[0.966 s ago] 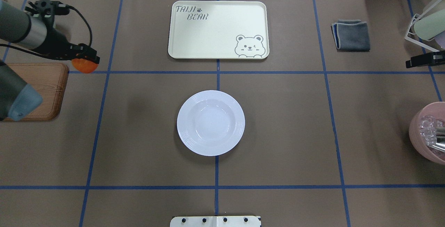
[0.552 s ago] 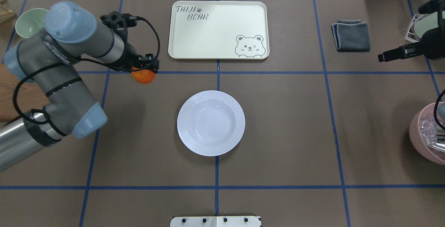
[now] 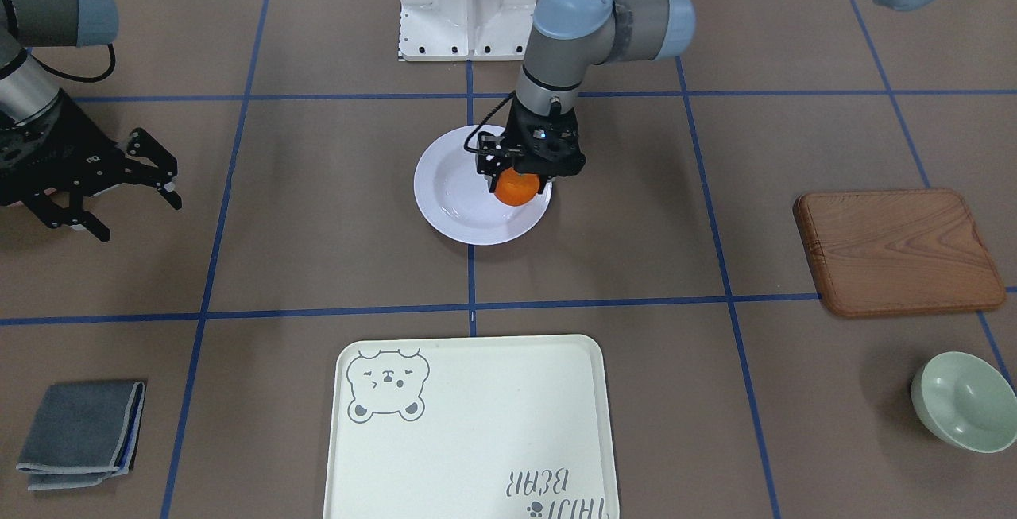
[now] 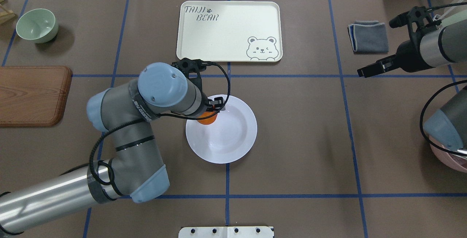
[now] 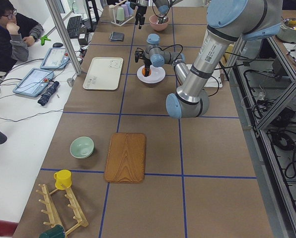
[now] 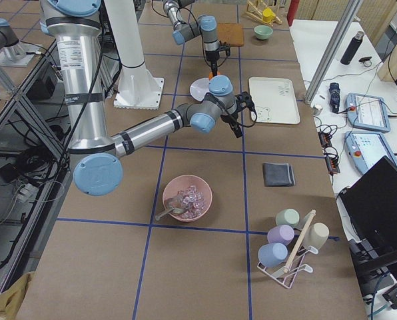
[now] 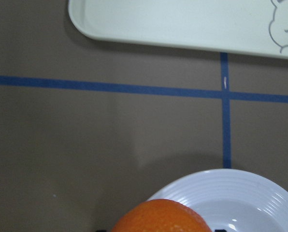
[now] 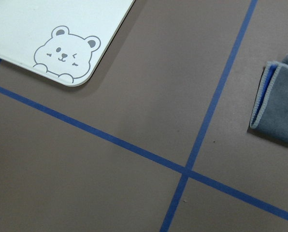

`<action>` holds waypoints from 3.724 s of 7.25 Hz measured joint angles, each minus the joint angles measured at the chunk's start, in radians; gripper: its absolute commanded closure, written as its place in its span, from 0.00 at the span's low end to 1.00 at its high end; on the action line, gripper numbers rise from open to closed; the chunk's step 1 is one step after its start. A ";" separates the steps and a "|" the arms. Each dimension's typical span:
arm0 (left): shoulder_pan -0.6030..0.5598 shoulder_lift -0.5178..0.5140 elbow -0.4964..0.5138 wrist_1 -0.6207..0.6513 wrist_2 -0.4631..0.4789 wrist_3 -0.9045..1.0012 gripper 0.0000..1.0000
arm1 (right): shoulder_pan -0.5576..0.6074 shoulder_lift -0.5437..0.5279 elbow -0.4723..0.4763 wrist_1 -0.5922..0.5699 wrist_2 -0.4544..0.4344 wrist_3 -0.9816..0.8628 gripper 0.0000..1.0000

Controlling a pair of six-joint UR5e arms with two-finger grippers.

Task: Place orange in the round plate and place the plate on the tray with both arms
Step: 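Carry the orange with the left gripper over the plate while the right arm moves in, then release the orange onto the plate and withdraw the left arm while the right approaches, then move the right gripper to the plate rim nearest the robot and grip it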

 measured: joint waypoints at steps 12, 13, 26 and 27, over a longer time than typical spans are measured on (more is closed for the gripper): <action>-0.234 0.064 -0.112 0.166 -0.155 0.342 0.00 | -0.113 0.016 0.018 -0.001 -0.060 0.079 0.00; -0.358 0.141 -0.148 0.201 -0.232 0.521 0.00 | -0.141 0.016 0.028 -0.001 -0.071 0.205 0.01; -1.186 0.510 0.312 0.123 -0.531 1.602 0.00 | -0.757 0.286 -0.082 -0.030 -0.834 1.434 0.07; -1.187 0.510 0.312 0.123 -0.531 1.602 0.00 | -0.758 0.297 -0.094 -0.046 -0.836 1.435 0.33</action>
